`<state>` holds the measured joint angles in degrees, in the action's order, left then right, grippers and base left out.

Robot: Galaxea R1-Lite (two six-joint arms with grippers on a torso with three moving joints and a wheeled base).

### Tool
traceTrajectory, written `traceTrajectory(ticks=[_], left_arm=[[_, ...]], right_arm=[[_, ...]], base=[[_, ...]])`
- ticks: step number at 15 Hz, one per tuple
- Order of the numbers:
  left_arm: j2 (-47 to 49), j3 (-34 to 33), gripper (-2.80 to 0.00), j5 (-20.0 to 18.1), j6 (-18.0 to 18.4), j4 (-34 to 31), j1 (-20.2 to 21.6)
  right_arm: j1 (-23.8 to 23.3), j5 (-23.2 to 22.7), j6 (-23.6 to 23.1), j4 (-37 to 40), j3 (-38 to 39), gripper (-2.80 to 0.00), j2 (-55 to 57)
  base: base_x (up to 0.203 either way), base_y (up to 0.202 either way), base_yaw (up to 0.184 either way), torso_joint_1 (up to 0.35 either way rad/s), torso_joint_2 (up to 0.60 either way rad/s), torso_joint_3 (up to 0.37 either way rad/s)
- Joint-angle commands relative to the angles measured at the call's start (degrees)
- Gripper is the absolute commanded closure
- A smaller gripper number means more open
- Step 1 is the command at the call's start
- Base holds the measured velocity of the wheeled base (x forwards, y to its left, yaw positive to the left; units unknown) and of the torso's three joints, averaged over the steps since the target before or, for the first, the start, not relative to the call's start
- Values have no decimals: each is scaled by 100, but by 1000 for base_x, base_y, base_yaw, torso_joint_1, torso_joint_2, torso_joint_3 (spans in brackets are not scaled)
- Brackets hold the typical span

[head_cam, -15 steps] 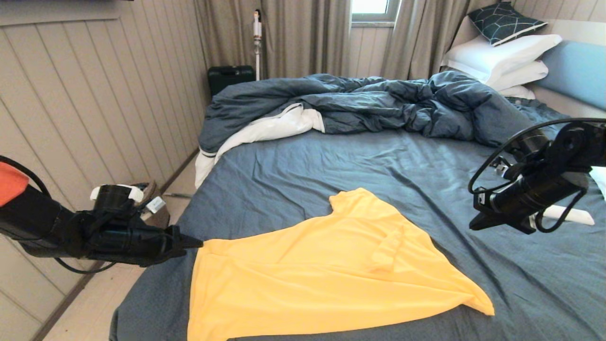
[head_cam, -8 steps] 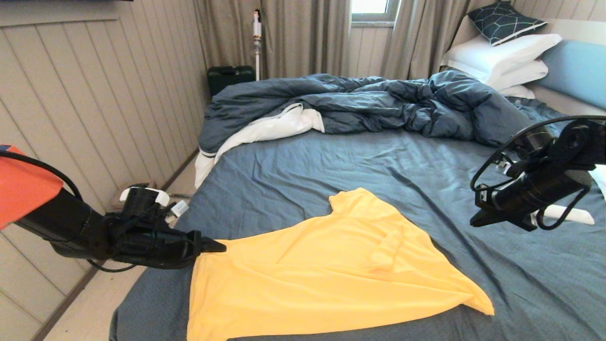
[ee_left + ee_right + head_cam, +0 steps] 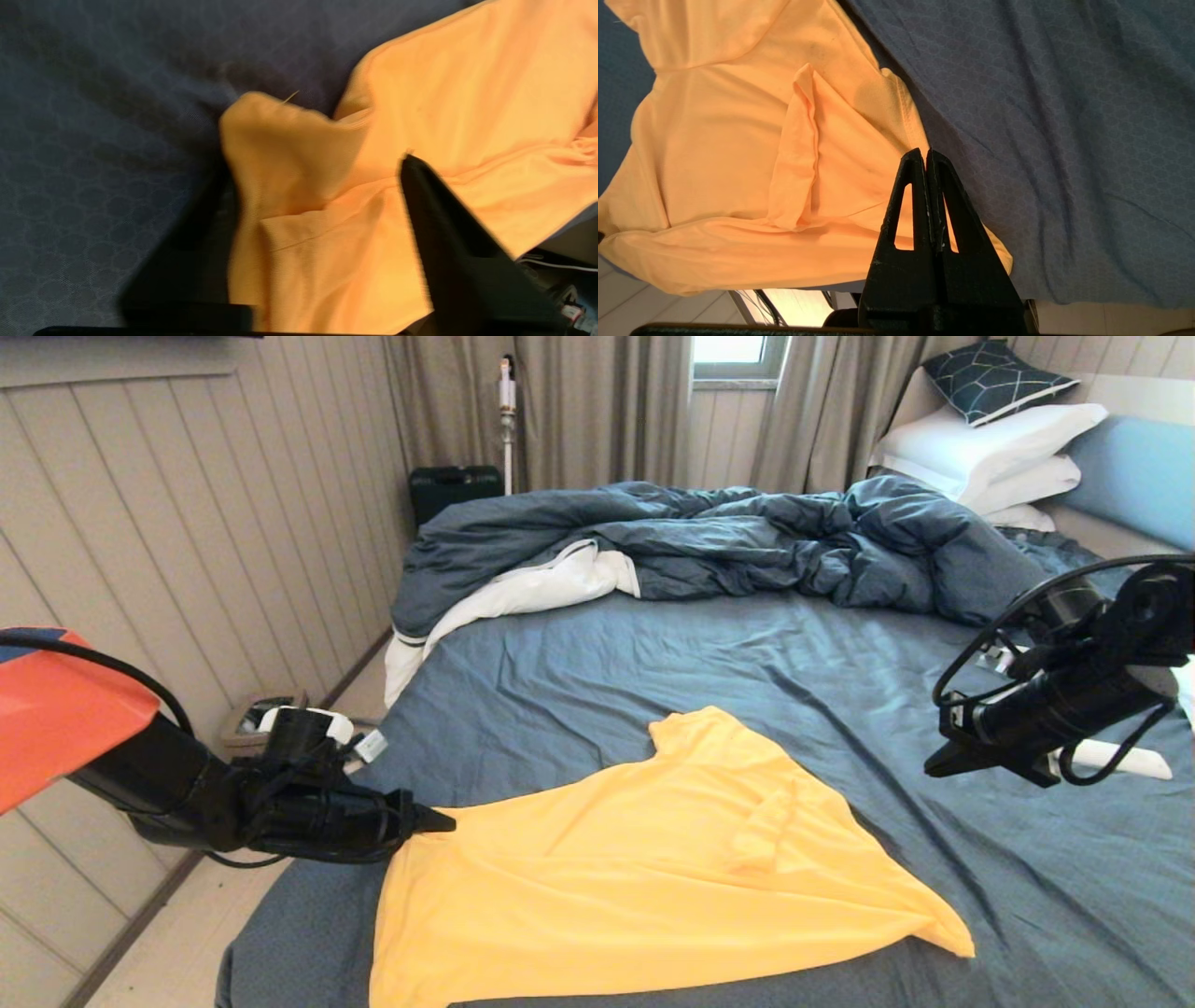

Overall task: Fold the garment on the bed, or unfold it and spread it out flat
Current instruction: Fold the yellow T-shirt

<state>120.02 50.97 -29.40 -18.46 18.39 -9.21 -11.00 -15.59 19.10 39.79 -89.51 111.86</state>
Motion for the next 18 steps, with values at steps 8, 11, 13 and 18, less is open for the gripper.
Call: traceTrajectory(ticks=[8, 11, 13, 18], left_arm=[[-214, -342, 0, -30, -1, 32, -81], [-294, -334, 0, -30, -17, 25, -81], [-295, -342, 0, -13, -9, 25, -81], [-110, -270, 0, 31, 28, 25, -99]], right_arm=[[-7, -321, -303, -16, 152, 0, -40], [44, -330, -320, -81, -220, 0, 358], [158, -380, -355, -85, -433, 0, 574], [350, -394, -1121, -254, -798, -280, 1246]], base=[[0, 0, 0, 0, 0, 0], [0, 0, 0, 0, 0, 0], [0, 0, 0, 0, 0, 0], [0, 0, 0, 0, 0, 0]])
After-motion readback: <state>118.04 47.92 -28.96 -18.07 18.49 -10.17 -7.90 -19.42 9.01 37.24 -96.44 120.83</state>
